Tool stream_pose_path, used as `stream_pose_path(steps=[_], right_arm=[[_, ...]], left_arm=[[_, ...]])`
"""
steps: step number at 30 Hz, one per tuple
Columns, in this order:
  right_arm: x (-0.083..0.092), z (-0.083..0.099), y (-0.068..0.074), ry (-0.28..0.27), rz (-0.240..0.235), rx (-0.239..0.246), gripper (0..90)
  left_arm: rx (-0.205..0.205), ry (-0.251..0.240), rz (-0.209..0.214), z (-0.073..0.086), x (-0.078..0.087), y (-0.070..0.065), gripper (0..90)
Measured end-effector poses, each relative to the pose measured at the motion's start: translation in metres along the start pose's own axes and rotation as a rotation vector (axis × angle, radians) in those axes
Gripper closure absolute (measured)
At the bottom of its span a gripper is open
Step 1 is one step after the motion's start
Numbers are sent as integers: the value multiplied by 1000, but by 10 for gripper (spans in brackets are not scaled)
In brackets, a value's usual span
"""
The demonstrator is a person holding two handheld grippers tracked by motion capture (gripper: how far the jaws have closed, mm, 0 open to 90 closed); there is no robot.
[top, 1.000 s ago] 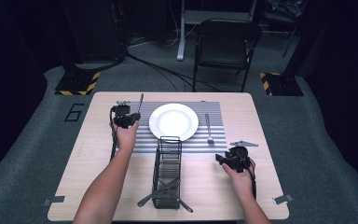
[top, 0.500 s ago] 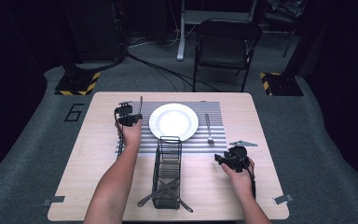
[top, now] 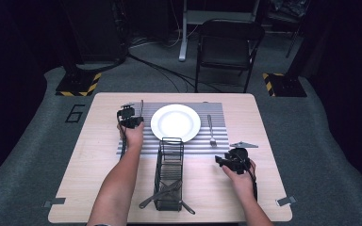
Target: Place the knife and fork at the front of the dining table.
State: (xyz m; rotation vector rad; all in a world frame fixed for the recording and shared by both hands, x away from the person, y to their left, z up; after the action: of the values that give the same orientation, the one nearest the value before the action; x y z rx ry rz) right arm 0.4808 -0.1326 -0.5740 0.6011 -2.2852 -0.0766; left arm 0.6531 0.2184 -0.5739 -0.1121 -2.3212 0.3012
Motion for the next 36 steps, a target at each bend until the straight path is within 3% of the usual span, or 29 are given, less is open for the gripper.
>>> stream_pose_path(steps=[4, 10, 12, 36], right_arm=[[0, -1, -1, -4, -1, 2, 486], [-1, -1, 2, -5, -6, 10, 486], [-1, -1, 3, -7, -4, 10, 486], [-1, -1, 4, -7, -6, 7, 485]], left_arm=[[25, 14, 16, 2, -3, -1, 823], [20, 42, -2, 5, -7, 3, 822], [44, 35, 7, 5, -8, 3, 822], [32, 56, 14, 5, -8, 4, 813]])
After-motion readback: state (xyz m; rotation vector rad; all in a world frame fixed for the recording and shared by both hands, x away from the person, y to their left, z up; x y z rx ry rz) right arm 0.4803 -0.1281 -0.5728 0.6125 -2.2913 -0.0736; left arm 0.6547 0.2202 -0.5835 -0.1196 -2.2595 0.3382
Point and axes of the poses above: each handheld gripper's, and its own axes: x roughly backward along the jaws, z roughly out of its underside, y roughly to its left, the point moved 10 cm from there along -x, roughly forward along the jaws, and after that the axes turned 2 degrees about -z, right-handed, at the moved point
